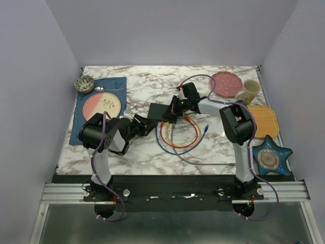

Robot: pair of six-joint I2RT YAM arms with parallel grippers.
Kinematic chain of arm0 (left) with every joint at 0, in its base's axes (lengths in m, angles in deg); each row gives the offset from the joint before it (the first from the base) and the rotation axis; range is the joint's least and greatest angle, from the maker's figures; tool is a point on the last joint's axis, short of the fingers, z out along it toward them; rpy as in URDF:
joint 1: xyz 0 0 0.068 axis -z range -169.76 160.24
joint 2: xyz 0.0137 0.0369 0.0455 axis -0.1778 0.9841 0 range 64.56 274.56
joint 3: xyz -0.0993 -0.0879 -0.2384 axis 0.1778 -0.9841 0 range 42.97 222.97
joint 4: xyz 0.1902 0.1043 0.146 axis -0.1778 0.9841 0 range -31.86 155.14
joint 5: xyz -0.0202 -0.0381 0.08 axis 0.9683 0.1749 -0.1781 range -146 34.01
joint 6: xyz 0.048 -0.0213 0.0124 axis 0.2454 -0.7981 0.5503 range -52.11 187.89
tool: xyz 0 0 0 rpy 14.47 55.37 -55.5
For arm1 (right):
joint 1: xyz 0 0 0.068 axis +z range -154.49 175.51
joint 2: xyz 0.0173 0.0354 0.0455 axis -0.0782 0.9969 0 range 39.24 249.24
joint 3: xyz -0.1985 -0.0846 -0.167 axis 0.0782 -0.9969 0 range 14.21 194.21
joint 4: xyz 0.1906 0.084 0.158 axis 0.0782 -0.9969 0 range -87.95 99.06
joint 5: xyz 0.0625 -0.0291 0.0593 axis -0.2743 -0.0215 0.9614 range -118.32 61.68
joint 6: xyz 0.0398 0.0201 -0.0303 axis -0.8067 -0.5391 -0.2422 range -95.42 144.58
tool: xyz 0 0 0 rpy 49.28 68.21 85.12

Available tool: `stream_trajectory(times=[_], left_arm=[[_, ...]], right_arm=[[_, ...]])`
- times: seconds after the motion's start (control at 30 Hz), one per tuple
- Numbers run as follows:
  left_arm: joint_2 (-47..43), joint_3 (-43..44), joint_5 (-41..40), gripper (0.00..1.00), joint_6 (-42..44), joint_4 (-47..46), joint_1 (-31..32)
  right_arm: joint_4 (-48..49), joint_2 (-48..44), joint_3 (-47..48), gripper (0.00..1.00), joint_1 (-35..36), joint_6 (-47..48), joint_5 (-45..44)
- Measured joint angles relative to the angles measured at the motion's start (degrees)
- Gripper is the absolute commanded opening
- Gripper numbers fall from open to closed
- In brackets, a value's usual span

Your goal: Pull the plug from the switch port

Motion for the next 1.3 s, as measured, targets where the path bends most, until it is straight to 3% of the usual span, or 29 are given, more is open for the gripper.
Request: stream_trajectory(times=[0.4, 0.93, 1.13, 1.3], left_arm=[[-1.1, 2.5, -0.1, 0.49, 2.1, 5.4, -0.2], [0.4, 2.6, -2.1, 0.33, 1.5, 6.2, -0.2], [0.3, 3.4, -3.3, 0.34, 0.9, 9.2, -0.2], [-1.2, 4.4, -4.4, 0.41, 0.8, 12.9, -0.2]], right_arm=[[1.0, 1.0, 0.4, 0.01, 0.0, -1.4, 0.9], [1.1, 1.0, 0.4, 0.01, 0.0, -1.6, 0.9], [1.1, 1.0, 0.4, 0.01, 0.0, -1.8, 0.9], [1.1, 1.0, 0.4, 0.01, 0.0, -2.1, 0.8]])
